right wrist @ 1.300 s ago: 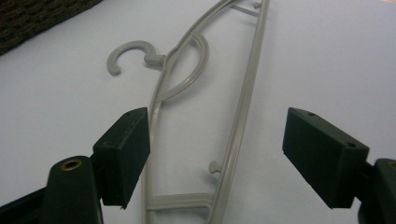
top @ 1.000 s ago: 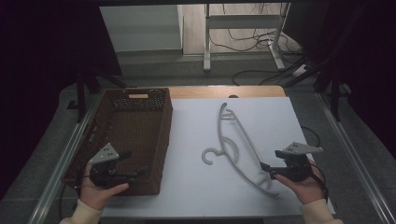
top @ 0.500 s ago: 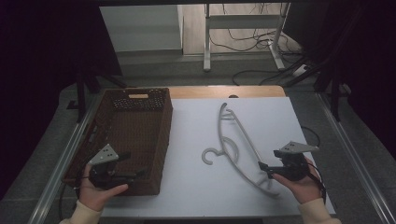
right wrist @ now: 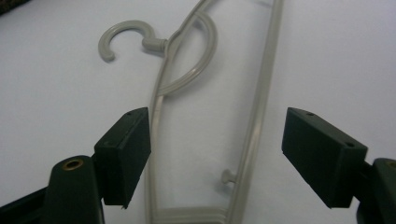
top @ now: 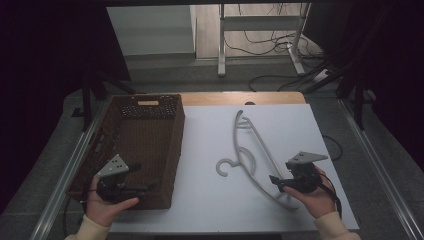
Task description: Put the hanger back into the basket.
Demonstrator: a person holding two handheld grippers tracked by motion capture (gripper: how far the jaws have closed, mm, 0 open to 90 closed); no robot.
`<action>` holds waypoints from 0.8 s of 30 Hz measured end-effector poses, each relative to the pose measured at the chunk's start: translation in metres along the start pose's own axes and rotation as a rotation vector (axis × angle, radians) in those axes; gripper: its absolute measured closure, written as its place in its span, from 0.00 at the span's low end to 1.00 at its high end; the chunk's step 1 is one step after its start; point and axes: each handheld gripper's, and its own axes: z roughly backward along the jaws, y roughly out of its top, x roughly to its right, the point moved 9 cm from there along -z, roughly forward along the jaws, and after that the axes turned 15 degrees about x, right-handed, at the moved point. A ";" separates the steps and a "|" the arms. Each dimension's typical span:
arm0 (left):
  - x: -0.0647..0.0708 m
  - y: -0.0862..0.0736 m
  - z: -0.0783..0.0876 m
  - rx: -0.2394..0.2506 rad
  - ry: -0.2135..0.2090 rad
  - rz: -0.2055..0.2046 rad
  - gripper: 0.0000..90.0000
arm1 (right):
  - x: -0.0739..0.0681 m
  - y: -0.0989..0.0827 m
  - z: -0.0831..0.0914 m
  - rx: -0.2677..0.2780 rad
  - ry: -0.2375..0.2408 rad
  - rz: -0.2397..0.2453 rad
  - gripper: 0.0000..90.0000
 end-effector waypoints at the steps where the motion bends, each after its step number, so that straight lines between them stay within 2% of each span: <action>1: 0.000 0.000 0.000 0.000 0.000 0.001 0.18 | 0.000 0.000 0.000 0.000 0.000 0.000 0.26; 4: 0.000 0.000 0.000 -0.001 -0.001 0.001 0.18 | -0.009 -0.001 -0.011 -0.031 0.021 0.017 0.26; 9: 0.000 -0.001 0.000 -0.003 -0.001 0.001 0.18 | -0.017 -0.003 -0.022 -0.072 0.044 0.019 0.27; 11: 0.000 -0.001 -0.001 -0.004 -0.001 0.002 0.18 | -0.023 -0.006 -0.030 -0.108 0.053 0.017 0.29; 24: 0.001 0.000 -0.001 -0.002 0.006 -0.005 0.19 | -0.034 -0.014 -0.051 -0.195 0.062 0.039 0.34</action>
